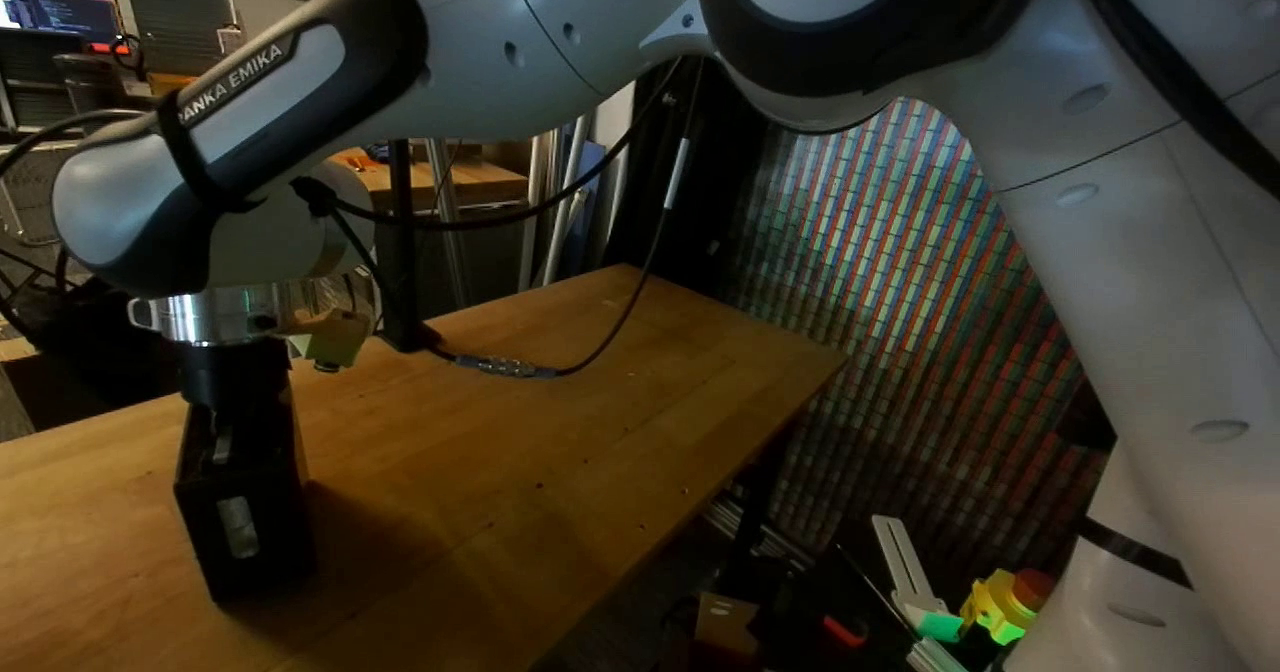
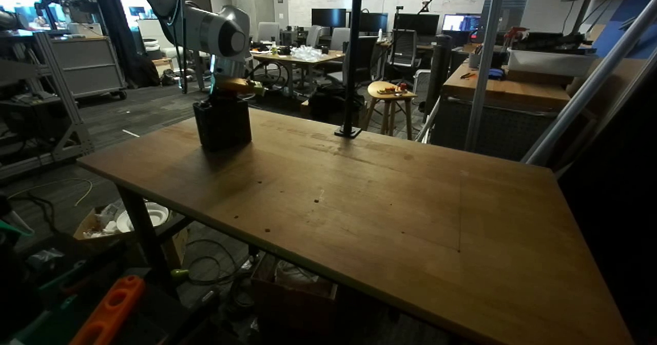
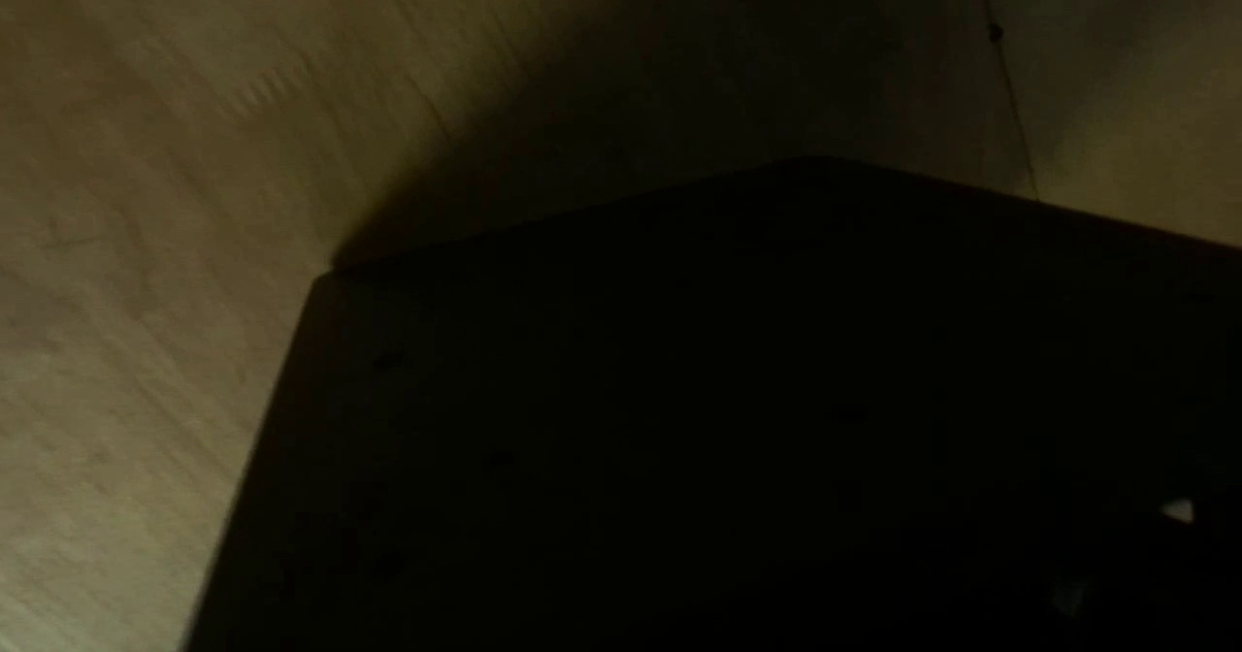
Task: Pick up the cloth from the table and put it in the box
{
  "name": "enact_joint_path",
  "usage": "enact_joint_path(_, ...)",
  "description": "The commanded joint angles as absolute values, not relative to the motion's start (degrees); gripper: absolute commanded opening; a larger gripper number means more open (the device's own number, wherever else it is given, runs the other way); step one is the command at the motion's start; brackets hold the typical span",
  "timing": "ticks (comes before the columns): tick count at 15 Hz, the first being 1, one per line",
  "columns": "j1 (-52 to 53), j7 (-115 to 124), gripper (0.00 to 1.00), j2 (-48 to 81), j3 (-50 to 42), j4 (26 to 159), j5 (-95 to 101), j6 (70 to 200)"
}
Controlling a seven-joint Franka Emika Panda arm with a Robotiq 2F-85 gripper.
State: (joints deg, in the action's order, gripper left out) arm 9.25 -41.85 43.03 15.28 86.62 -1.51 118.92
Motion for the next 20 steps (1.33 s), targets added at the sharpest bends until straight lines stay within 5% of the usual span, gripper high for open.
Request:
enact_joint_path(1, 10.3, -39.1, 0.0, 46.8, 15.4, 83.8, -1.7, 116.3)
enact_joint_path(17, 12.2, -27.6, 0.04, 40.7, 14.2, 82.5, 3.1, 114.4)
enact_joint_path(19, 12.4, -26.4, 0.15, 39.8, 14.1, 82.6, 3.5, 114.6)
enact_joint_path(20, 12.6, -25.8, 0.31, 39.7, 14.0, 82.6, 3.7, 114.7)
